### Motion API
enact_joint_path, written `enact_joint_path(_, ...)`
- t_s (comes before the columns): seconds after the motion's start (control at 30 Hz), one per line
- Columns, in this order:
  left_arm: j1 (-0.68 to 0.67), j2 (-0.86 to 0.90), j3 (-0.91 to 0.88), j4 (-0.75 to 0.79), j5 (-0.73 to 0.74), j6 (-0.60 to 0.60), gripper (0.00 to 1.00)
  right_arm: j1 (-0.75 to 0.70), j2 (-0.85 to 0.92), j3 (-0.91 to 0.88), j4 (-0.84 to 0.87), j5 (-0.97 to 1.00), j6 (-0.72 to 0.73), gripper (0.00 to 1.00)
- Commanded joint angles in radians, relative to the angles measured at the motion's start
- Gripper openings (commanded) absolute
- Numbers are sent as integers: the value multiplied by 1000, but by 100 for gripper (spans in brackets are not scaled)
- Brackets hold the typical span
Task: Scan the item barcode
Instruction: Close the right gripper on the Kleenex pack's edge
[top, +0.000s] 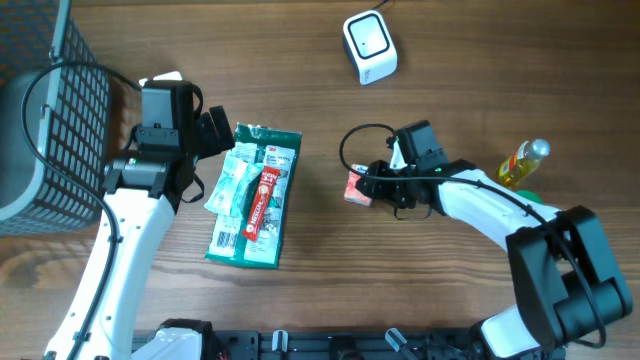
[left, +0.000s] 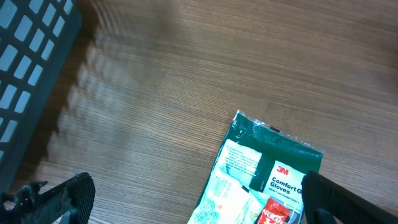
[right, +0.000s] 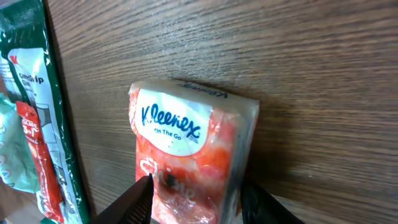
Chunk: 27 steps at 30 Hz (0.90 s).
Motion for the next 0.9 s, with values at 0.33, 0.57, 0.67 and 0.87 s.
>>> enact_joint_path(0.33, 4, -3, 11, 3, -6, -16, 100, -9, -28, -5, -9, -11, -14, 46)
enact_joint_path(0.57, 4, -3, 11, 3, -6, -16, 100, -9, -28, -5, -10, 11, -12, 46)
enact_joint_path(0.67, 4, -3, 11, 3, -6, -16, 100, -9, -27, -5, -10, 11, -11, 43)
enact_joint_path(0.87, 4, -3, 11, 3, -6, -16, 100, -9, -27, -5, -9, 12, -11, 34)
